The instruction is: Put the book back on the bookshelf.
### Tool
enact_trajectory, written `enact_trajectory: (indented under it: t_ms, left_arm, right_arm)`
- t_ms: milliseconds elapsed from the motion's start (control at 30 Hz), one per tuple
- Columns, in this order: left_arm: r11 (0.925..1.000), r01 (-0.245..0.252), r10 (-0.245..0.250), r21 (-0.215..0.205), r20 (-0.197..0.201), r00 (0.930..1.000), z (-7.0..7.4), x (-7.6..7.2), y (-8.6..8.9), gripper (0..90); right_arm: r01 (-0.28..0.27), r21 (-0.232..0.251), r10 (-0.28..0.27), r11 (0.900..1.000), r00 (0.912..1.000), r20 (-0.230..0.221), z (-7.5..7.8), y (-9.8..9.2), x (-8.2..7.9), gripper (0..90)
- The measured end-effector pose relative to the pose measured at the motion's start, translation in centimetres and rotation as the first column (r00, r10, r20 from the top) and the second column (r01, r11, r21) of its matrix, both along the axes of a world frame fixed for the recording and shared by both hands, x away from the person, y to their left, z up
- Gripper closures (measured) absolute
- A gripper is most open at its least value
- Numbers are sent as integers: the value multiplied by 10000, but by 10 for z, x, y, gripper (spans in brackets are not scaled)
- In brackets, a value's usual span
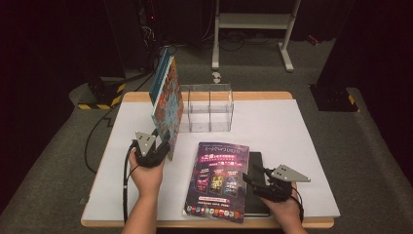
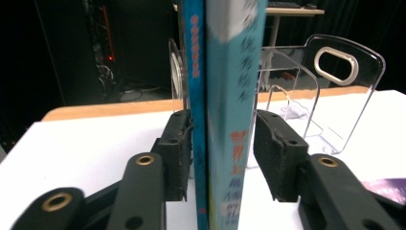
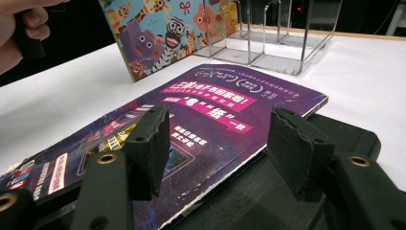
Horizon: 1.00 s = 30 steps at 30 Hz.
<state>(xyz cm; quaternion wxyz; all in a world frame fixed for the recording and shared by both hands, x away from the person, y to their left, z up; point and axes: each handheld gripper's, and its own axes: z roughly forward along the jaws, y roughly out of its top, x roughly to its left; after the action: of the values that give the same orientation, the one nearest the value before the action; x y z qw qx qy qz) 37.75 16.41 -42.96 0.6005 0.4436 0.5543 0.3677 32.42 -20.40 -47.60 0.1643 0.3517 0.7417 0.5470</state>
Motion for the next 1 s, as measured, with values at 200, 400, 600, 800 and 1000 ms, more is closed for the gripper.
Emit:
enact_trajectory:
  t_ms: [200, 400, 600, 800, 1000]
  left_arm:
    - [9993, 370, -372, -86, -306, 9988, -7, -5, 6, 483]
    - [9937, 1005, -1037, -489, -690, 9922, -14, -13, 13, 430]
    - [9897, 1383, -1415, -358, -1126, 9835, -26, -22, 15, 413]
    - [9859, 1612, -1663, -451, -1502, 9746, -37, -31, 14, 381]
    - [9800, 1907, -1976, -563, -1690, 9656, -46, -40, 11, 378]
  right_arm:
    - [-9, -63, 9, 10000, 10000, 1, 0, 0, 0, 402]
    - [-35, -128, 35, 9999, 10000, 8, -1, 0, 0, 402]
    - [-80, -158, 80, 9998, 10000, -3, 0, 2, 0, 405]
    - [-65, -156, 66, 9999, 10000, 10, 0, 1, 0, 404]
    - [-34, -203, 34, 9998, 10000, 16, 0, 0, 0, 404]
